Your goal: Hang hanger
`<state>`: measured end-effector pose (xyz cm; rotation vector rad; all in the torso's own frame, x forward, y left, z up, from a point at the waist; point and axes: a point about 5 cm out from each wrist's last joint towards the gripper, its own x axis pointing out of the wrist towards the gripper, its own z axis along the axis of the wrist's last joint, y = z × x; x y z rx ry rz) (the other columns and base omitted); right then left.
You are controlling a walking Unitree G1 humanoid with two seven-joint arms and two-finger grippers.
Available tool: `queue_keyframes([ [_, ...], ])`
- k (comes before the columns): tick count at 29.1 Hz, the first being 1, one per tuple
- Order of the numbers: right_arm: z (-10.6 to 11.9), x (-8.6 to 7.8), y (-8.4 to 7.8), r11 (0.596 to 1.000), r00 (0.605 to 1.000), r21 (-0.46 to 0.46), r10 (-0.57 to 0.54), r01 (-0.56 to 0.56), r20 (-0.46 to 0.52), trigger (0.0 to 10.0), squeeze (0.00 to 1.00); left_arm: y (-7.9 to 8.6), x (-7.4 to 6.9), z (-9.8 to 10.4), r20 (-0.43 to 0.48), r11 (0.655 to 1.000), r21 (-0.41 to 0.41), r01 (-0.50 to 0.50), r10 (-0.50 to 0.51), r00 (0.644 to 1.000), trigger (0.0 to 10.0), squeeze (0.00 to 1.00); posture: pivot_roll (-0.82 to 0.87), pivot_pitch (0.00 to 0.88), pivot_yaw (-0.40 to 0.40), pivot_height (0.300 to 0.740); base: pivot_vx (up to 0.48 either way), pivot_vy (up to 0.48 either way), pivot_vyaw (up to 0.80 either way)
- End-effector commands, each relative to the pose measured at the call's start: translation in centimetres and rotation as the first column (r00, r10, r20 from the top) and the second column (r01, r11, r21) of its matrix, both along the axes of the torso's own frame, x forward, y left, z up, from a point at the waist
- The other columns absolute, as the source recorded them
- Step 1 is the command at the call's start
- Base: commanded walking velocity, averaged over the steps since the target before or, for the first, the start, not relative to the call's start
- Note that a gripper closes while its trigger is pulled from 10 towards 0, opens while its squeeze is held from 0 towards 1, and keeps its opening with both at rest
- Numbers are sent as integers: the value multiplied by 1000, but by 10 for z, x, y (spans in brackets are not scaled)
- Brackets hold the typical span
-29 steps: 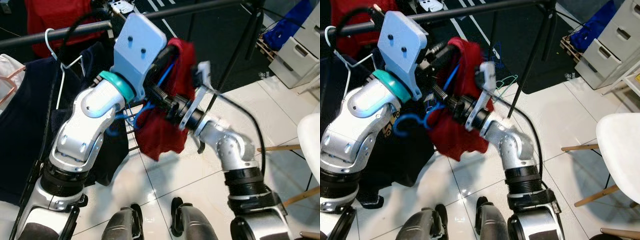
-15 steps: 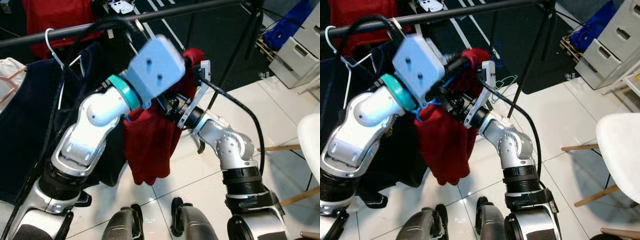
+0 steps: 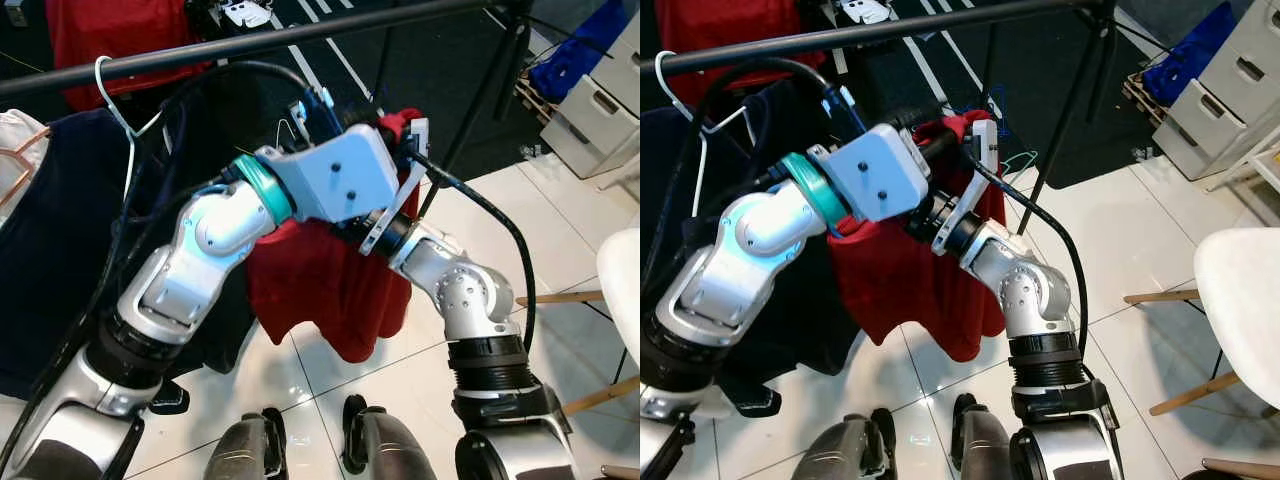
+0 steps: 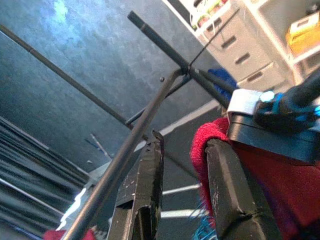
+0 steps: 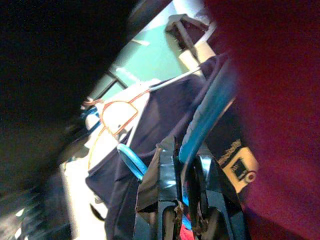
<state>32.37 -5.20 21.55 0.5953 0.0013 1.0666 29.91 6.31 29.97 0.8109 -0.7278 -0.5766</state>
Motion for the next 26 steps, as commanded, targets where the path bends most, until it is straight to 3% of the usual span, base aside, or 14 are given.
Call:
queue_keyframes([
  [1, 4, -4, 3, 1000, 999, 16, 25, -26, 19, 0, 0, 2, 0, -1, 20, 1000, 24, -5, 5, 1000, 10000, 0, -121, 145, 57, 740, 0, 0, 0],
  [3, 4, -3, 3, 1000, 1000, 19, 22, -22, 20, 0, 0, 8, 1, 0, 23, 999, 33, -5, 4, 1000, 10000, 0, -118, 146, 60, 740, 0, 0, 0],
  [6, 4, -3, 1, 1000, 1000, 25, 13, -14, 19, 0, 0, 19, 1, 4, -81, 998, -49, 48, -51, 995, 10000, 0, -116, 147, 65, 740, 0, 0, 0],
  [8, 3, -3, -1, 1000, 1000, 28, 4, -4, 18, 0, 0, 27, -1, 8, -172, 985, -148, 87, -112, 979, 10000, 0, -115, 149, 65, 740, 0, 0, 0],
  [9, 3, -3, -1, 1000, 1000, 28, 4, -4, 18, 0, 0, 27, -1, 8, -172, 985, -148, 87, -112, 979, 10000, 0, -115, 149, 65, 740, 0, 0, 0],
  [11, 3, -2, -4, 999, 1000, 36, -10, 10, 16, 0, 0, 33, -4, 17, -249, 944, -304, 127, -207, 946, 10000, 0, -113, 149, 65, 740, 0, 0, 0],
  [12, 3, -2, -4, 999, 1000, 36, -10, 10, 16, 0, 0, 33, -4, 17, -249, 944, -304, 127, -207, 946, 10000, 0, -113, 149, 65, 740, 0, 0, 0],
  [13, 3, -2, -6, 999, 1000, 41, -18, 17, 16, 0, 0, 36, -5, 21, -276, 912, -383, 144, -262, 925, 10000, 0, -112, 150, 65, 740, 0, 0, 0],
  [19, 4, 1, -10, 998, 999, 48, -40, 39, 18, 0, 0, 37, -8, 20, -314, 888, -429, 168, -321, 894, 10000, 0, -113, 151, 65, 740, 0, 0, 0],
  [20, 6, 3, -14, 997, 998, 57, -57, 56, 24, 0, 0, 42, -7, 23, -325, 860, -485, 159, -345, 880, 10000, 0, -113, 151, 66, 740, 0, 0, 0],
  [21, 6, 3, -14, 997, 998, 57, -57, 56, 24, 0, 0, 42, -7, 23, -325, 860, -485, 159, -345, 880, 10000, 0, -113, 151, 66, 740, 0, 0, 0],
  [23, 15, 5, -25, 991, 995, 104, -90, 85, 46, 0, 0, 55, -3, 29, -341, 779, -613, 134, -414, 844, 10000, 0, -112, 153, 69, 740, 0, 0, 0],
  [24, 15, 5, -25, 991, 995, 104, -90, 85, 46, 0, 0, 55, -3, 29, -341, 779, -613, 134, -414, 844, 10000, 0, -112, 153, 69, 740, 0, 0, 0],
  [26, 28, 5, -37, 978, 990, 181, -115, 99, 79, 0, 0, 69, -4, 28, -378, 735, -671, 101, -456, 806, 10000, 0, -113, 153, 72, 740, 0, 0, 0],
])
